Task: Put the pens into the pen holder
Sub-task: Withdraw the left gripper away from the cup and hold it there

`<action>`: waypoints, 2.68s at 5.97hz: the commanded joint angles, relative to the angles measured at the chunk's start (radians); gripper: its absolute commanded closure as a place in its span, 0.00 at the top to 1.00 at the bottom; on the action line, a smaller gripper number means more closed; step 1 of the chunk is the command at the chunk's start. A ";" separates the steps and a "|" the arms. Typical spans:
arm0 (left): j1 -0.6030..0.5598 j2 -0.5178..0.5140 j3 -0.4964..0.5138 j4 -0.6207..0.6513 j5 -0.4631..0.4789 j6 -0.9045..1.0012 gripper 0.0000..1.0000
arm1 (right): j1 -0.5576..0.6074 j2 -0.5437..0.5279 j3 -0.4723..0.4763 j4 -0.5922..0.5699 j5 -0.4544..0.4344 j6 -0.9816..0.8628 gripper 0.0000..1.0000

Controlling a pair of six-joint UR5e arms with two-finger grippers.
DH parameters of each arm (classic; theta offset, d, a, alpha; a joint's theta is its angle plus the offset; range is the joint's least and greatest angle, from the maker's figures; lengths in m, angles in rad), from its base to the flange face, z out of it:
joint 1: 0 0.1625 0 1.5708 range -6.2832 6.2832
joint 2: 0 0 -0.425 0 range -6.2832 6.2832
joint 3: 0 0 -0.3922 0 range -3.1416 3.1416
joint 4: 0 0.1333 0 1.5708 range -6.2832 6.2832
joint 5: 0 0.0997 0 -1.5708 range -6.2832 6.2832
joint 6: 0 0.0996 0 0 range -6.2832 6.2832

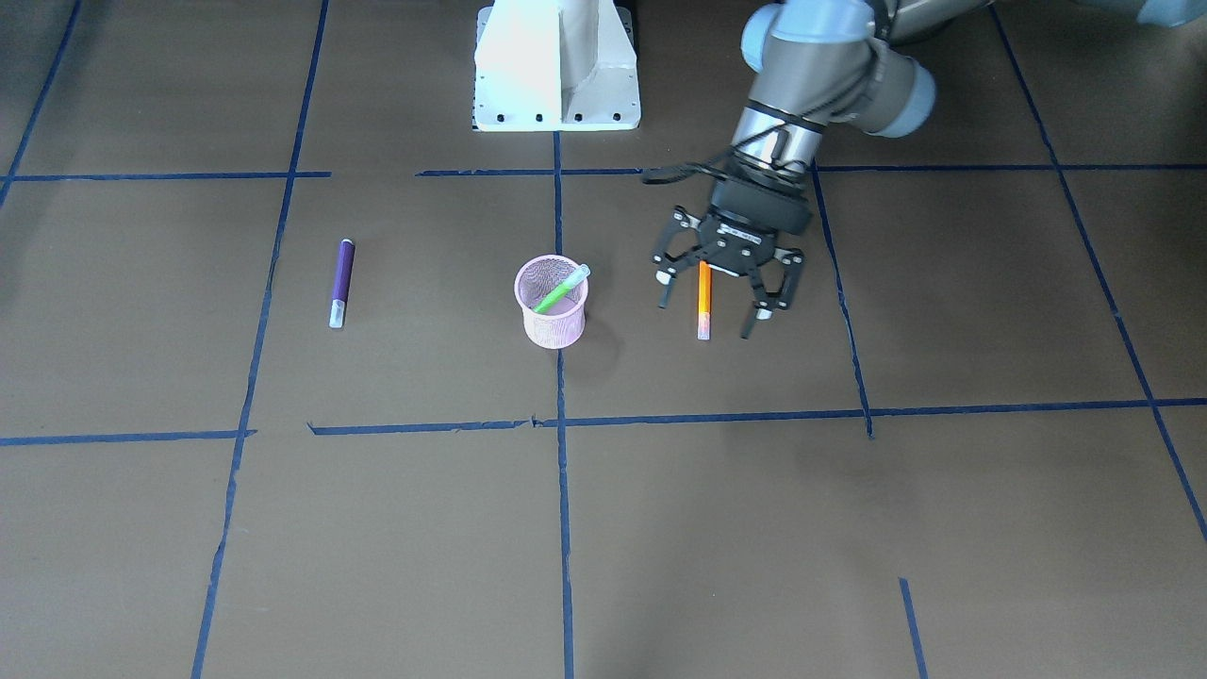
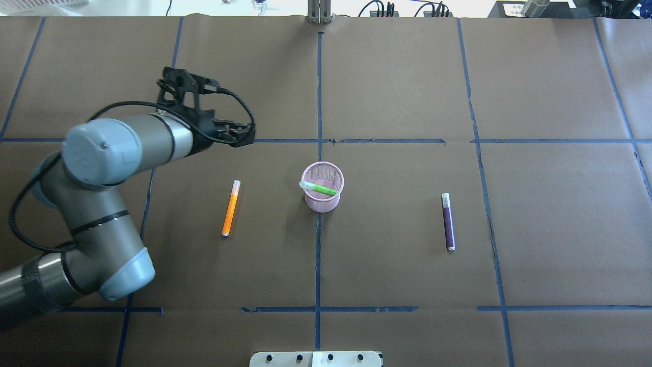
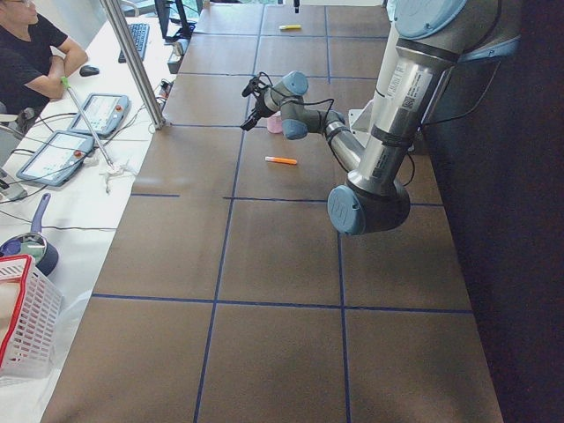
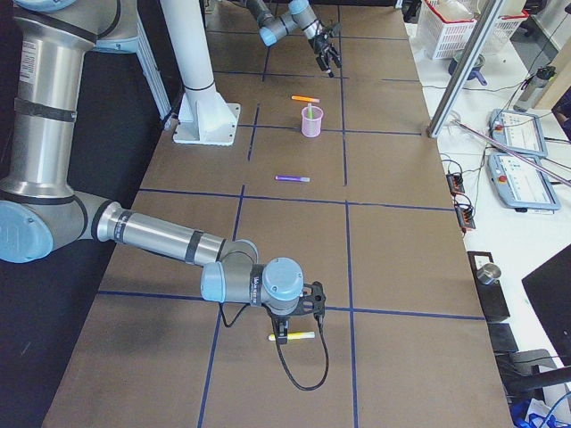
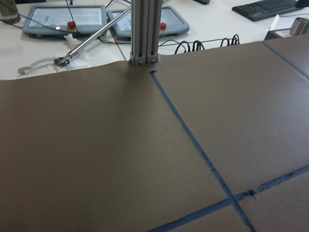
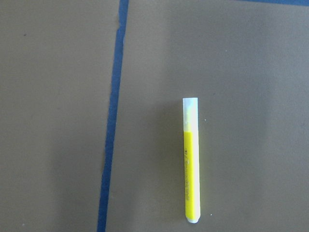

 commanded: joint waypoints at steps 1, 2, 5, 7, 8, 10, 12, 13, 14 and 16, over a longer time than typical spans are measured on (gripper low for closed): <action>-0.105 0.089 -0.003 0.002 -0.234 0.000 0.99 | 0.000 0.104 -0.134 0.000 -0.005 0.000 1.00; -0.153 0.094 0.000 0.035 -0.349 0.000 0.99 | -0.020 0.143 -0.193 0.000 -0.005 0.000 1.00; -0.270 0.091 -0.007 0.359 -0.558 0.040 0.99 | -0.086 0.169 -0.285 0.103 -0.008 0.003 0.99; -0.271 0.089 -0.020 0.527 -0.558 0.076 0.97 | -0.117 0.169 -0.308 0.180 -0.047 0.089 0.99; -0.270 0.089 -0.038 0.621 -0.556 0.183 0.97 | -0.117 0.171 -0.319 0.194 -0.051 0.089 0.98; -0.271 0.092 -0.041 0.629 -0.547 0.186 0.98 | -0.141 0.175 -0.341 0.200 -0.052 0.092 0.86; -0.271 0.091 -0.043 0.629 -0.548 0.186 0.98 | -0.147 0.175 -0.345 0.199 -0.051 0.094 0.73; -0.271 0.091 -0.041 0.629 -0.548 0.187 0.99 | -0.147 0.174 -0.348 0.197 -0.052 0.092 0.39; -0.271 0.092 -0.041 0.629 -0.547 0.186 0.99 | -0.147 0.168 -0.348 0.199 -0.048 0.089 0.06; -0.271 0.092 -0.041 0.629 -0.547 0.187 0.99 | -0.147 0.168 -0.331 0.204 -0.044 0.088 0.00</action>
